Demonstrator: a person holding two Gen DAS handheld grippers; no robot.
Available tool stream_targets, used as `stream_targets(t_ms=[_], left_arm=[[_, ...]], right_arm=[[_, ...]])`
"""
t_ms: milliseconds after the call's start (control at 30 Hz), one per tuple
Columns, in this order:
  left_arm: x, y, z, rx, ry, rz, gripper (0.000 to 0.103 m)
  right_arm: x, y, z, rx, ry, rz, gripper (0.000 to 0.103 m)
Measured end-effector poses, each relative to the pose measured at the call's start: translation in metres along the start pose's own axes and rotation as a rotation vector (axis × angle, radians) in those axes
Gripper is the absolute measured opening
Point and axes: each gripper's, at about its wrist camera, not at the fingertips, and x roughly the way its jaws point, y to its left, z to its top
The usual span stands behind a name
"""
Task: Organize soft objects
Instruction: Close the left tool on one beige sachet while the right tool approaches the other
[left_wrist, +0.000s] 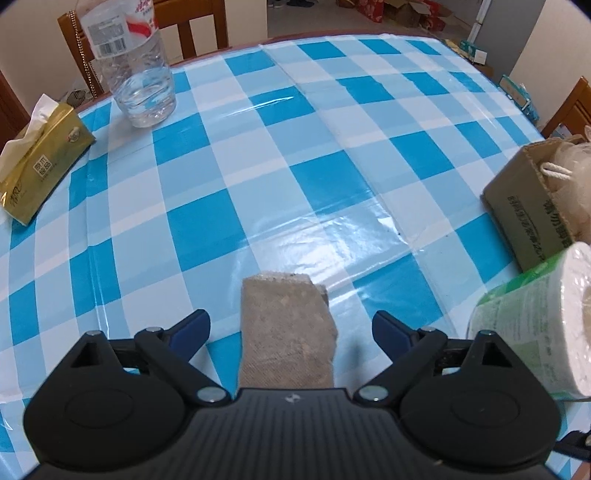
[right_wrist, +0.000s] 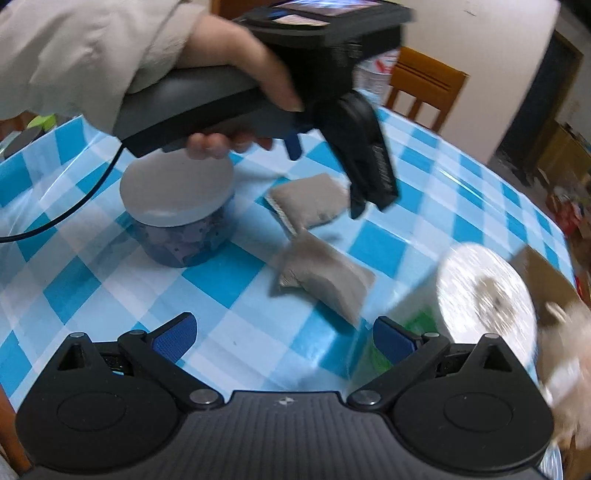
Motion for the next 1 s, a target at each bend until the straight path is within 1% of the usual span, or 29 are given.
stream_targets(t_ms=[267, 433, 633, 800, 900, 967, 1000], left_arm=[[0.005, 0.005, 0.002, -0.014, 0.007, -0.002, 0.093], [0.006, 0.005, 0.003, -0.013, 0.012, -0.017, 0.093], [0.008, 0.004, 0.002, -0.009, 0.017, -0.027, 0.093], [0.008, 0.003, 0.002, 0.003, 0.024, -0.027, 0.093], [0.008, 0.002, 0.001, 0.008, 0.025, -0.014, 0.093], [0.008, 0.002, 0.000, 0.007, 0.027, -0.016, 0.091], [0.008, 0.002, 0.000, 0.006, 0.028, -0.018, 0.090]], right_arm=[[0.034, 0.006, 0.023, -0.073, 0.000, 0.028, 0.103], [0.059, 0.005, 0.033, -0.093, 0.023, 0.043, 0.103], [0.076, 0.001, 0.037, -0.095, 0.061, 0.061, 0.103], [0.074, 0.001, 0.035, -0.071, 0.078, 0.127, 0.103], [0.068, 0.005, 0.032, -0.067, 0.090, 0.169, 0.103], [0.065, 0.008, 0.031, -0.077, 0.086, 0.166, 0.103], [0.064, 0.008, 0.031, -0.077, 0.075, 0.147, 0.103]])
